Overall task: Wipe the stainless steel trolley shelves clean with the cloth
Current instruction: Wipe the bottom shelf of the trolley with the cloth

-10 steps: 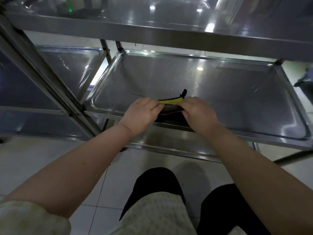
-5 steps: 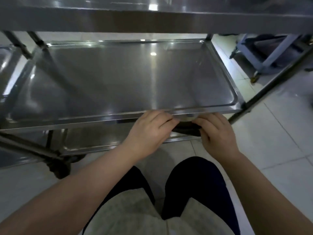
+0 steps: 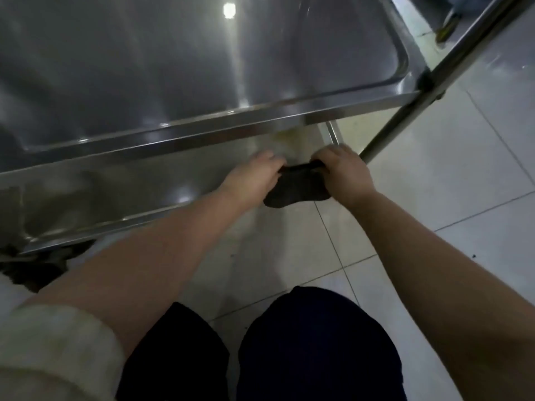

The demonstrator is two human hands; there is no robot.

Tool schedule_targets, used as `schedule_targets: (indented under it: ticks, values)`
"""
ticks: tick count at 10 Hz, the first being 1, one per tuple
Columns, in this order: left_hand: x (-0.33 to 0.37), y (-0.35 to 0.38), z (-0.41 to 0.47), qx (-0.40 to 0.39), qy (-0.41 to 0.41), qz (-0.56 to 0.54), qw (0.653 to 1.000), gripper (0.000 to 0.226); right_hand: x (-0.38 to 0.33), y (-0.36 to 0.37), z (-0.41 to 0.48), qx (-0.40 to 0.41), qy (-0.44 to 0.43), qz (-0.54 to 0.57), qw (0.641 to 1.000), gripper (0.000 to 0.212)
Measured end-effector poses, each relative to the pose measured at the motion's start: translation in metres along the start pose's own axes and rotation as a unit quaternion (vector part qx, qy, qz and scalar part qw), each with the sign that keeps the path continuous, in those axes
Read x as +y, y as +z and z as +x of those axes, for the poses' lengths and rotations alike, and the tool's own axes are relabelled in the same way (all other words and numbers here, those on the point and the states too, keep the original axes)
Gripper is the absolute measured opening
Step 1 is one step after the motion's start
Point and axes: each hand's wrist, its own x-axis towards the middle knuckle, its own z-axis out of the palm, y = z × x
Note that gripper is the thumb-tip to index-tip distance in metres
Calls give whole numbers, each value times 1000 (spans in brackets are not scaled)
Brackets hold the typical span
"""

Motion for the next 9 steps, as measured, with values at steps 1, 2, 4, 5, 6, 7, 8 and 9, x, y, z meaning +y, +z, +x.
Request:
schedule_targets:
  ticks: [1, 2, 4, 5, 6, 7, 8, 9]
  values:
    - [-12, -2, 51, 31, -74, 41, 996, 37, 31, 15, 60, -9, 49, -124, 991, 27]
    - [-22, 9, 93, 61, -145, 61, 986, 47, 46, 24, 106, 95, 104, 102, 985, 52]
    - [-44, 56, 126, 209, -98, 3, 973, 31, 86, 77, 110, 171, 57, -38, 983, 25]
    - [-53, 104, 109, 122, -8, -15, 992, 33, 101, 120, 79, 40, 53, -55, 996, 35]
    - [-66, 135, 84, 127, -1, -16, 992, 48, 108, 142, 47, 44, 43, -3, 998, 32]
    - [-102, 129, 77, 226, -69, -28, 971, 54, 104, 141, 57, 82, 82, 43, 992, 35]
    - [-150, 116, 94, 119, -178, 75, 974, 55, 94, 145, 105, 17, 91, 34, 995, 49]
    - [-177, 119, 105, -1, -245, 126, 961, 57, 87, 166, 143, -118, 133, -55, 983, 65]
